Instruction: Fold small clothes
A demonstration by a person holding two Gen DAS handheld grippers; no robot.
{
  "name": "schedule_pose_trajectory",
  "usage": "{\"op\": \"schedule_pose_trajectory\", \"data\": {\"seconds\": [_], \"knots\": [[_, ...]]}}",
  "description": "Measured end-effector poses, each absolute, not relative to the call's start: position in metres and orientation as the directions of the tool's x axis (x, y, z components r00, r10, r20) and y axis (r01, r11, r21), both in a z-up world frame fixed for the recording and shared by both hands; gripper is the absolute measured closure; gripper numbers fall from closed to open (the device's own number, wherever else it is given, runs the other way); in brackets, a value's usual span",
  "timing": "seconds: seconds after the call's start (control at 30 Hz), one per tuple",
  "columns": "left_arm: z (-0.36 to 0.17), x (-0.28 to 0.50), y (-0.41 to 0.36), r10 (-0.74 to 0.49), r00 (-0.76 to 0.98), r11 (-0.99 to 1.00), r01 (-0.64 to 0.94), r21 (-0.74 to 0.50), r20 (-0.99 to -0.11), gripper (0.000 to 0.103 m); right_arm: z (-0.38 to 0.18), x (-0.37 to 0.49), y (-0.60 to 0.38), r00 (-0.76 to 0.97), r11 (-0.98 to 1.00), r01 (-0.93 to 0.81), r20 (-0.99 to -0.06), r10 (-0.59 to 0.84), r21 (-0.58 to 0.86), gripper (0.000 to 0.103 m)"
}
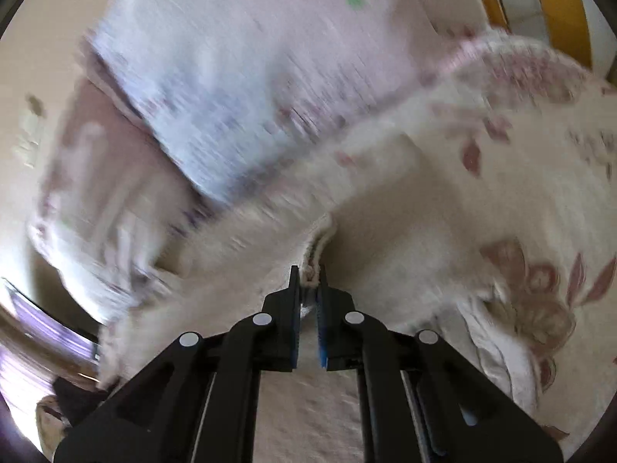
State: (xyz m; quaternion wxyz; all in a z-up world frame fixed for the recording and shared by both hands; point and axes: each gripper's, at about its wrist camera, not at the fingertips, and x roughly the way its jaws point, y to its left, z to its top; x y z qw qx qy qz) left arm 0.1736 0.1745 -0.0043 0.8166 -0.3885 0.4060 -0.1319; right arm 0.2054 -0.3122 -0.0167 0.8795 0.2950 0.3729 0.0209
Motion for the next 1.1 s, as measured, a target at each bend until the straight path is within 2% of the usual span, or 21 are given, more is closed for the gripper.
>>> {"op": "schedule_pose_trajectory", "data": {"seconds": [0.03,0.13,0.53,0.67,0.77,0.87,1.1], "knots": [[-0.003,0.174,0.173,-0.527,0.633,0.673,-0.098,-0.734,-0.567,0.058,-0.029,0.211,-0.312,0.686,0.819,0.215,-0.679,0.261,0.532,0.096],[0.002,0.168,0.169,-0.518,0.629,0.695,-0.085,-0.714,-0.580,0.052,-0.029,0.208,-0.311,0.697,0.825,0.214,-0.674,0.247,0.523,0.095],[0.017,0.133,0.183,-0.503,0.642,0.734,-0.035,-0.678,-0.579,0.051,-0.024,0.197,-0.306,0.703,0.850,0.227,-0.684,0.195,0.475,0.095],[0.021,0.112,0.190,-0.510,0.638,0.753,0.007,-0.658,-0.577,0.050,-0.025,0.195,-0.310,0.693,0.839,0.213,-0.683,0.231,0.500,0.095],[0.022,0.099,0.193,-0.516,0.628,0.764,0.030,-0.644,-0.583,0.050,-0.019,0.182,-0.318,0.696,0.826,0.195,-0.668,0.264,0.529,0.087],[0.023,0.086,0.192,-0.520,0.619,0.777,0.056,-0.627,-0.589,0.050,-0.015,0.164,-0.331,0.699,0.809,0.175,-0.650,0.300,0.562,0.067],[0.010,0.067,0.187,-0.568,0.566,0.754,0.066,-0.654,-0.598,0.050,-0.012,0.117,-0.364,0.690,0.801,0.180,-0.654,0.311,0.570,0.065]]}}
